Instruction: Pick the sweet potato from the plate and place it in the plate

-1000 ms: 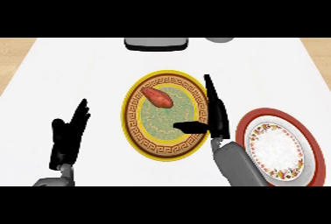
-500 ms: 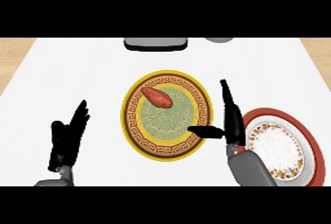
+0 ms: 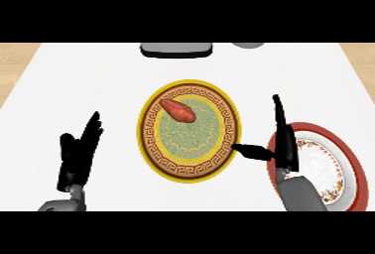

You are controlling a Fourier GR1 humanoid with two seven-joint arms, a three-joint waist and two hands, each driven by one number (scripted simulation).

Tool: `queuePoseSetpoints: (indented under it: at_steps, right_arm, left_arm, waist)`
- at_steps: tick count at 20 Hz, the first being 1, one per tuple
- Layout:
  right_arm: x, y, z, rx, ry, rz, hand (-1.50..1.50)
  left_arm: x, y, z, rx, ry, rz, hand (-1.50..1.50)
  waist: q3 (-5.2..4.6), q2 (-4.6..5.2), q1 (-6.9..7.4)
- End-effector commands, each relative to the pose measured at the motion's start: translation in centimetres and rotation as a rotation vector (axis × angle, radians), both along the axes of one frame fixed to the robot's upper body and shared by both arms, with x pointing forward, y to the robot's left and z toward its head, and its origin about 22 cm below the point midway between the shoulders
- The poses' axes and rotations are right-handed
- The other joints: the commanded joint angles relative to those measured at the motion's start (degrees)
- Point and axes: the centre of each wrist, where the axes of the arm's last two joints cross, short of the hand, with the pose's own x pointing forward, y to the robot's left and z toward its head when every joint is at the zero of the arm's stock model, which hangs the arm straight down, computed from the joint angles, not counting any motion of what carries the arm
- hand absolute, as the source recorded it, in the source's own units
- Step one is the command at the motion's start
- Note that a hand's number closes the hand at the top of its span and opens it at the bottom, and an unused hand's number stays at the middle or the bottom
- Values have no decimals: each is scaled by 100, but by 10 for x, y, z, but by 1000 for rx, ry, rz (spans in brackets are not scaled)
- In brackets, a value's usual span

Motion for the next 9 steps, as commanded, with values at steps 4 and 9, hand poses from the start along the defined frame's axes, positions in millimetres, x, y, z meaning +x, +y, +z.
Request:
queuePoseSetpoints:
  at_steps: [4, 9]
  right_arm:
    - [-15, -9, -4, -8, -5, -57, -150]
    - [-13, -38, -6, -55, 13, -99, -150]
  left_arm:
    - [1, -5, 1, 11, -9, -1, 0]
    - [2, -9, 5, 1, 10, 2, 0]
  waist:
    - [0, 0, 1]
    - [0, -2, -6]
